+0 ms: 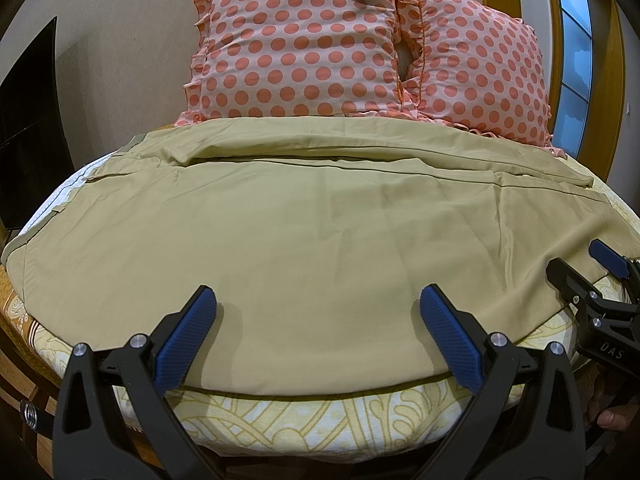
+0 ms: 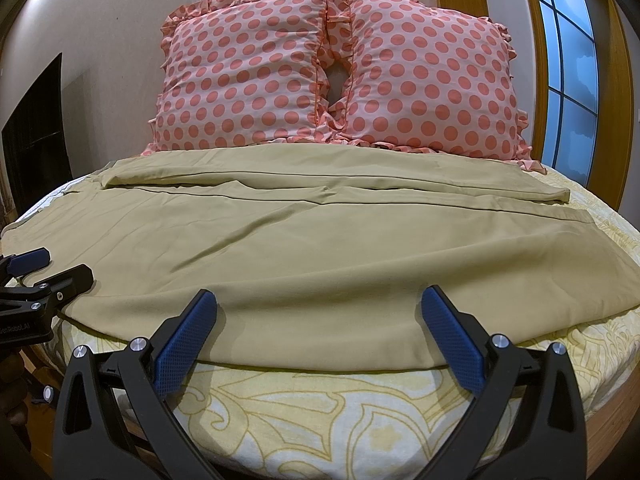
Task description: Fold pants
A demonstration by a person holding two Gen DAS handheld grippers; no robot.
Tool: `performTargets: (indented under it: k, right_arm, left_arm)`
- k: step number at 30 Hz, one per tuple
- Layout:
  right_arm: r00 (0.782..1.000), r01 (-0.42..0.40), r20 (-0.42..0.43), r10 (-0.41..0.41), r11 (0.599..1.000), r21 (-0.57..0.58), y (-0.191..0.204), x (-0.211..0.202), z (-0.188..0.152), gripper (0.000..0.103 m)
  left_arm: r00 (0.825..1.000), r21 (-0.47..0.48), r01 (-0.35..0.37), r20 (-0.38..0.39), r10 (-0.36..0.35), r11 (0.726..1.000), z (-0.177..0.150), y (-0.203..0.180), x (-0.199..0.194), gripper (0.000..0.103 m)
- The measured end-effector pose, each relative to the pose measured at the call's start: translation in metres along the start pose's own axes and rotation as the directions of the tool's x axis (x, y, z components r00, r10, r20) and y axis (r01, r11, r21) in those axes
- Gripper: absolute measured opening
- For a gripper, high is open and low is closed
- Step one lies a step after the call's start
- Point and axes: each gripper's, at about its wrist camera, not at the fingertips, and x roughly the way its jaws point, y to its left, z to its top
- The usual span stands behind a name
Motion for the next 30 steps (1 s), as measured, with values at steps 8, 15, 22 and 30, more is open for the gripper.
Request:
performTargets:
  k: [8, 15, 22, 30]
  right_arm:
    - [1.000, 0.000, 0.000, 0.000, 1.000, -0.001, -0.0005, 0.0001, -0.0002, 0.102]
    - [1.000, 0.000, 0.001, 0.000, 1.000, -0.001, -0.0003, 0.0001, -0.0001, 0.102]
    - [1.000, 0.000, 0.002, 0.000, 1.000, -0.001, -0.0002, -0.0001, -0.0003, 0.102]
    - [1.000, -0.005, 0.004, 0.005, 1.000, -0.005, 0.0002, 0.0003, -0.0016, 0.102]
  left_arm:
    - [1.000, 0.000, 0.000, 0.001, 0.000, 1.000, 0.0000, 0.0000, -0.0001, 0.101]
    - [1.000, 0.000, 0.000, 0.002, 0.000, 1.000, 0.0000, 0.0000, -0.0001, 0.101]
    - [1.000, 0.000, 0.000, 0.002, 0.000, 1.000, 0.0000, 0.0000, -0.0001, 0.101]
    - [1.000, 0.001, 0.000, 0.002, 0.000, 1.000, 0.0000, 0.0000, -0.0002, 0.101]
